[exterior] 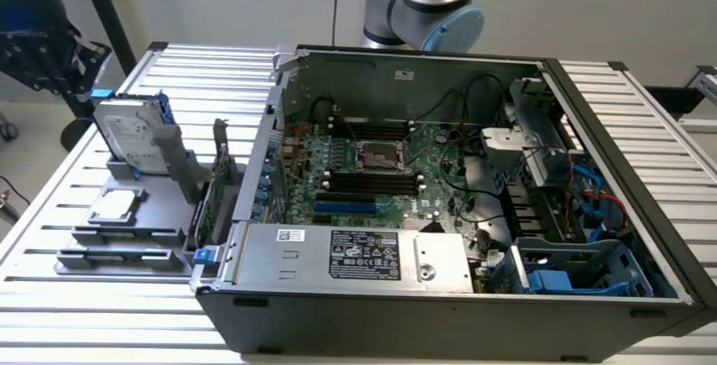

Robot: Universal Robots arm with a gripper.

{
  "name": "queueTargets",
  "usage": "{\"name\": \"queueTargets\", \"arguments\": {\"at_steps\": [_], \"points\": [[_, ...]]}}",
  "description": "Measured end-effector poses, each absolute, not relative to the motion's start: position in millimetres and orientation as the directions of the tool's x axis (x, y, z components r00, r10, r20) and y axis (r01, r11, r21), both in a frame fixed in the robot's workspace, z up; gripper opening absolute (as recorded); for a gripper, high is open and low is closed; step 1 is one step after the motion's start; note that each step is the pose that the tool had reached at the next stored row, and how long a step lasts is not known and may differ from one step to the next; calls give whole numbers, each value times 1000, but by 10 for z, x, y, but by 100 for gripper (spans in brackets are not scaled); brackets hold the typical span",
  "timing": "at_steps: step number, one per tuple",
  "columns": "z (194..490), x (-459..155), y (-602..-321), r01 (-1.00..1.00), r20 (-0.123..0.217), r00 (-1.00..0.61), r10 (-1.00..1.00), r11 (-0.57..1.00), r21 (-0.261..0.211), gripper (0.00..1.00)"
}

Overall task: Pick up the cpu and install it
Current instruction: 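Pick up the cpu and move it towards the insertion slot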

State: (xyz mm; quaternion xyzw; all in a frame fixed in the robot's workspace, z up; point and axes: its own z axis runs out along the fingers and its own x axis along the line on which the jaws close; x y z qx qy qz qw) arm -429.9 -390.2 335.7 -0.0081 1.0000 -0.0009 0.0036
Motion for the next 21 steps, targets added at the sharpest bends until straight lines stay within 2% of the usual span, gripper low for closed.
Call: {"name": "queueTargets", "arguments": {"at_steps": [7,9,10,13,14,16,17,18,21], "points": [[3356,-4300,-3902,-16,-7,-1000,-16,1000,-2,12],[3356,-4299,-3902,-16,-7,-1000,-16,1000,-2,24],[3356,-4300,-3902,-16,-7,-1000,-16,1000,-2,24],[3355,-4316,-3902,-16,-7,-1000,-16,1000,-2,42],[3351,-4330,-3902,-16,-7,-1000,-16,1000,-2,42],[3332,-4357,-3913,-16,-7,-1000,-16,1000,-2,53],[3314,-4369,-3919,-16,-7,-1000,-16,1000,-2,53],[3296,-4378,-3925,-16,-7,-1000,-16,1000,-2,60],[3243,-4384,-3987,-14,-7,-1000,-14,1000,-2,60]]}}
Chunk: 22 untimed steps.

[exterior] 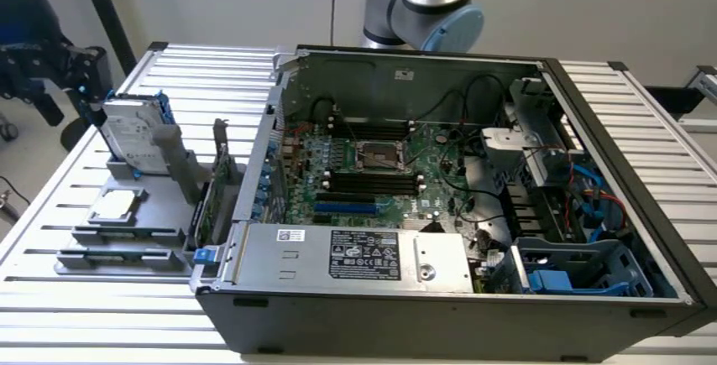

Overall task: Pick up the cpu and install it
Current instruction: 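Pick up the cpu and move it towards the insertion slot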

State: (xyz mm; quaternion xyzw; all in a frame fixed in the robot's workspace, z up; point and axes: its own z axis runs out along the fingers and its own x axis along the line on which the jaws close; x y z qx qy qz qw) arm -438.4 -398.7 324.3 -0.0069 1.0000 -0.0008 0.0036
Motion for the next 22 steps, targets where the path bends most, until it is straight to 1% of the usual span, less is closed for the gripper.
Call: {"name": "queueTargets", "arguments": {"at_steps": [9,22], "points": [[3078,-4368,-4204,-13,-7,-1000,-13,1000,-2,60],[2842,-4327,-4221,-13,-7,-1000,-13,1000,-2,60]]}}
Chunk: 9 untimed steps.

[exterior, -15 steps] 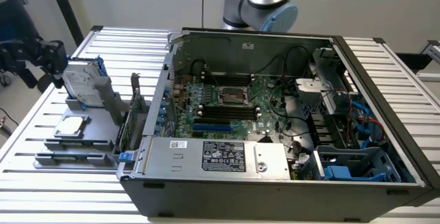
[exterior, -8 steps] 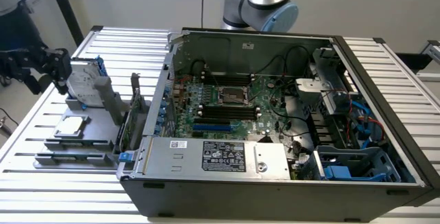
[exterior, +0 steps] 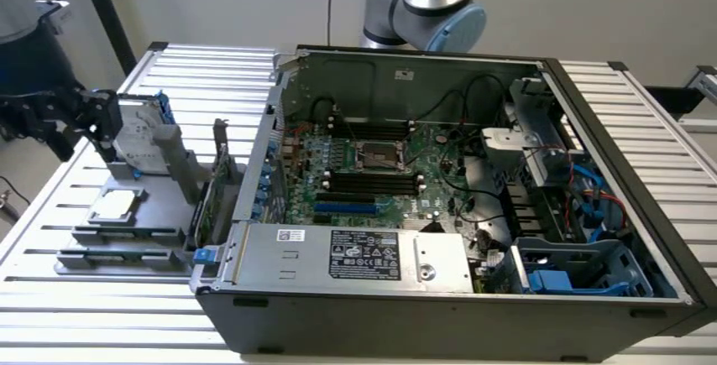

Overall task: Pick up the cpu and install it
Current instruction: 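Pick up the cpu and move it towards the insertion slot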

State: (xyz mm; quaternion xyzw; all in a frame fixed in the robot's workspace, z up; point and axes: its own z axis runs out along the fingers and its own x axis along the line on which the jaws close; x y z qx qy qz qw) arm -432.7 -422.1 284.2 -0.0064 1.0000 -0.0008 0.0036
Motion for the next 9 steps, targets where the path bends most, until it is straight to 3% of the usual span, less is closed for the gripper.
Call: {"name": "queueTargets", "arguments": {"at_steps": [9], "points": [[2678,-4328,-4221,-13,-7,-1000,-13,1000,-2,60]]}}
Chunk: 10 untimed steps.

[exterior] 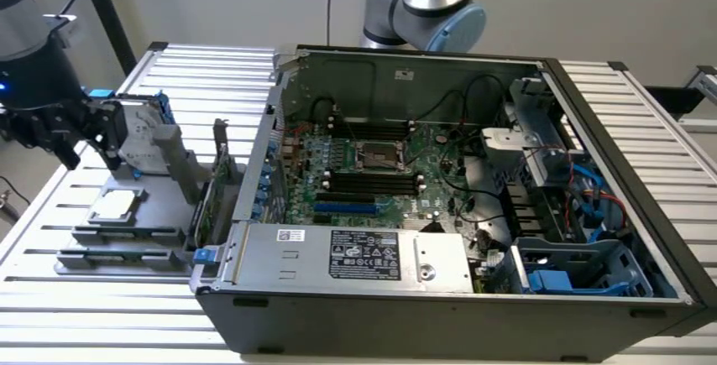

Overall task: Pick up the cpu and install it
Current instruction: 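Pick up the cpu and move it towards the insertion slot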

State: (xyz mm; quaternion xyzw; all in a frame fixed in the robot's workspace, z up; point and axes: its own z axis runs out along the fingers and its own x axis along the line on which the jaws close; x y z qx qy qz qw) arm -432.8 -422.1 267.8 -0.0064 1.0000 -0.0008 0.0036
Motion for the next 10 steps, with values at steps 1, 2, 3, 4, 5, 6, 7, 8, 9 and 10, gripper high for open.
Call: {"name": "queueTargets", "arguments": {"at_steps": [1,2,3,4,5,6,7,8,9,10], "points": [[2660,-4328,-4221,-13,-7,-1000,-13,1000,-2,60],[2642,-4328,-4221,-13,-7,-1000,-13,1000,-2,60],[2624,-4328,-4221,-13,-7,-1000,-13,1000,-2,60],[2606,-4327,-4221,-13,-7,-1000,-13,1000,-2,60],[2588,-4328,-4221,-13,-7,-1000,-13,1000,-2,60],[2569,-4328,-4221,-13,-7,-1000,-13,1000,-2,60],[2551,-4328,-4221,-13,-7,-1000,-13,1000,-2,60],[2532,-4328,-4221,-13,-7,-1000,-13,1000,-2,60],[2514,-4328,-4221,-13,-7,-1000,-13,1000,-2,60],[2496,-4327,-4221,-13,-7,-1000,-13,1000,-2,60]]}}
